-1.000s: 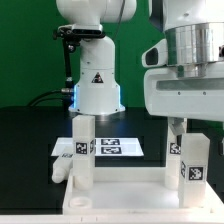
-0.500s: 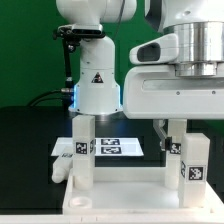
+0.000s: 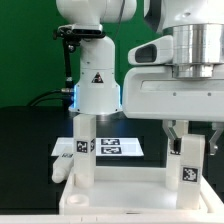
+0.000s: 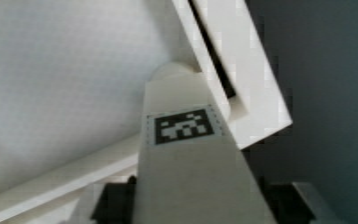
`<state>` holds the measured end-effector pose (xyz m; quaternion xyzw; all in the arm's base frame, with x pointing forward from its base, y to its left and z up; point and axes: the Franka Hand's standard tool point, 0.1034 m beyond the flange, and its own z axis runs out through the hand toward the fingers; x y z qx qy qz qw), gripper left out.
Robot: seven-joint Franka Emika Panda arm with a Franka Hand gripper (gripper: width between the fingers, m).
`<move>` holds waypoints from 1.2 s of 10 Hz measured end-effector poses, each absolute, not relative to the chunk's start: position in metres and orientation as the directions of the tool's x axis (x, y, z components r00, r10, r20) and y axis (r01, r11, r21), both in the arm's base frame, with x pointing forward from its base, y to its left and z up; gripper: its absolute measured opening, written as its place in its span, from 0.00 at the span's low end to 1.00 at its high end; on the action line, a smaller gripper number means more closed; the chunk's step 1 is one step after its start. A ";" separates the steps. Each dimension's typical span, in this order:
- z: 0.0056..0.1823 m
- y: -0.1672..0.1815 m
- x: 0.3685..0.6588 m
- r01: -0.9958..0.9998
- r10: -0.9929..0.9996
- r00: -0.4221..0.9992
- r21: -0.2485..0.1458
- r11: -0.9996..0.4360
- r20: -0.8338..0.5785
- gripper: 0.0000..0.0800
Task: Assemble desk
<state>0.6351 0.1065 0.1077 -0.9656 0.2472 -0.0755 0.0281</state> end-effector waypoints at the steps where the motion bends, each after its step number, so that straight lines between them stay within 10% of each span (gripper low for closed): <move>1: 0.108 0.101 0.635 -0.521 -0.529 0.839 -0.087 -0.849 0.131 0.39; 8: 0.110 0.097 0.635 -0.510 -0.517 0.847 -0.083 -0.856 0.127 0.39; 10: 0.136 0.086 0.639 -0.538 -0.549 0.826 -0.107 -0.836 0.128 0.48; 12: 0.132 0.087 0.638 -0.546 -0.555 0.823 -0.101 -0.832 0.123 0.78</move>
Offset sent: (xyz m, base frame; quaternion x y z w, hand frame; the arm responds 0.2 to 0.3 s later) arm 0.0000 0.0000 0.0000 0.0000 0.0000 0.0000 1.0000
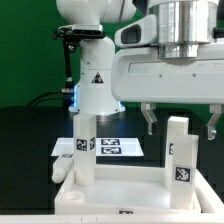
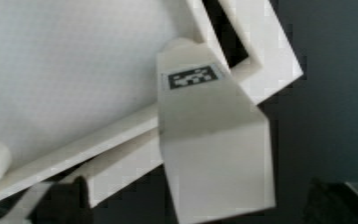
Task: Assemble desk
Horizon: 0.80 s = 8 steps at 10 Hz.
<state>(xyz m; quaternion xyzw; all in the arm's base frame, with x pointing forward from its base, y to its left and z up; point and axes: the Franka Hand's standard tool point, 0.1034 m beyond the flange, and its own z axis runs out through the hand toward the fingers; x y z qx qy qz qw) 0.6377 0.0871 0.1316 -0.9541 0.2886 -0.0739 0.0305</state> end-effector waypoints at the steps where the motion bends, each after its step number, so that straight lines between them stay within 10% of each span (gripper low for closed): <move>1: 0.132 0.087 0.638 -0.547 -0.556 0.822 -0.101 -0.831 0.124 0.78; 8: 0.151 0.047 0.606 -0.487 -0.496 0.863 -0.108 -0.867 0.092 0.81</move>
Offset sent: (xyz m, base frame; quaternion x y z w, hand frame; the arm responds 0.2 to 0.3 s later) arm 0.0000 0.0000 0.0000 0.0000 0.0000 0.0000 1.0000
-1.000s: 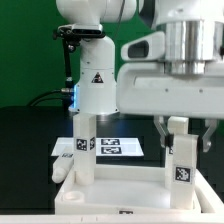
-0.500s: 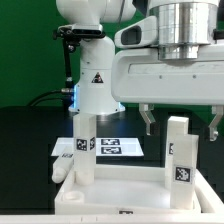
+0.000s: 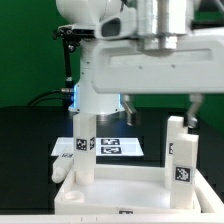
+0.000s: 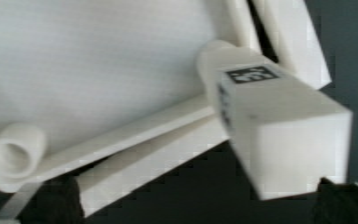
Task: Assemble desk
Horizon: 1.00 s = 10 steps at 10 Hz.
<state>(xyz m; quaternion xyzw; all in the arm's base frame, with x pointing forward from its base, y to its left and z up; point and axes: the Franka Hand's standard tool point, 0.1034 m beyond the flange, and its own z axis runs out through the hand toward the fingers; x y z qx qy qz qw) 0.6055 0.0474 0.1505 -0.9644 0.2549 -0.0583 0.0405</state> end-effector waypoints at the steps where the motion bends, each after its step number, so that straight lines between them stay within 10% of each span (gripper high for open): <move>1: 0.155 0.043 0.604 -0.496 -0.505 0.859 -0.108 -0.862 0.084 0.81; 5: 0.156 0.044 0.609 -0.372 -0.382 0.918 -0.100 -0.923 0.107 0.81; 10: 0.180 0.008 0.542 -0.355 -0.365 0.930 -0.161 -0.921 0.041 0.81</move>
Offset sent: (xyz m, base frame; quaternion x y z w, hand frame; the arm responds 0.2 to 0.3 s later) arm 0.0000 0.0000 0.0000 0.0000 0.0000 -0.0650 0.9979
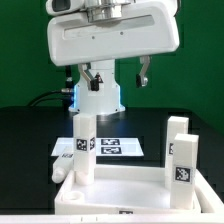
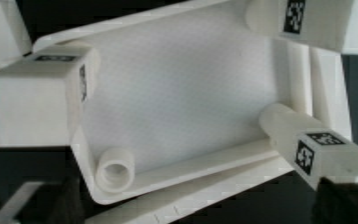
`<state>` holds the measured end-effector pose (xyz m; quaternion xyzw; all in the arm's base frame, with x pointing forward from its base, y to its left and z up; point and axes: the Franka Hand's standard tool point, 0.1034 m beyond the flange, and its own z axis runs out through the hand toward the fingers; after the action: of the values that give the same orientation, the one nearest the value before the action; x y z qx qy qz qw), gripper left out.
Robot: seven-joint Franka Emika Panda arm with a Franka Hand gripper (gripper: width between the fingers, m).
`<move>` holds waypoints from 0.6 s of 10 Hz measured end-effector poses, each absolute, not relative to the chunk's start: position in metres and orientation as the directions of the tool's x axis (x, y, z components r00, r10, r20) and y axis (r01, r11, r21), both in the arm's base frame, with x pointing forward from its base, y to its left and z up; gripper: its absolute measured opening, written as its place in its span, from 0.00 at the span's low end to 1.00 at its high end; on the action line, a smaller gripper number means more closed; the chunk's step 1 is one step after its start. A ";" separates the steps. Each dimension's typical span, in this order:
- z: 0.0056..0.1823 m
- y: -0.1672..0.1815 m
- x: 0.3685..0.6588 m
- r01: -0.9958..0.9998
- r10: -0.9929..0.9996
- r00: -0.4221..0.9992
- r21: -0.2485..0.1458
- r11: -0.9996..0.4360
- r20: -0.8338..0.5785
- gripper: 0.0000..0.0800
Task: Assemble desk
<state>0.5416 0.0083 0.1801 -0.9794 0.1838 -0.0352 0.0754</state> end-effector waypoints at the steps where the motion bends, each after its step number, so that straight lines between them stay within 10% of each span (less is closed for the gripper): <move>1: 0.179 0.008 0.542 -0.356 -0.366 0.930 -0.159 -0.921 0.040 0.81; 6: 0.145 -0.022 0.486 -0.284 -0.272 0.958 -0.150 -0.947 -0.093 0.81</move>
Offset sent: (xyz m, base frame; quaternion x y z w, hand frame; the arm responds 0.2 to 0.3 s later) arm -0.0418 -0.0002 -0.0351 -0.0076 -0.0817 0.0324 0.9961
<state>0.4856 -0.0221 0.1453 -0.9860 0.1410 0.0357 0.0812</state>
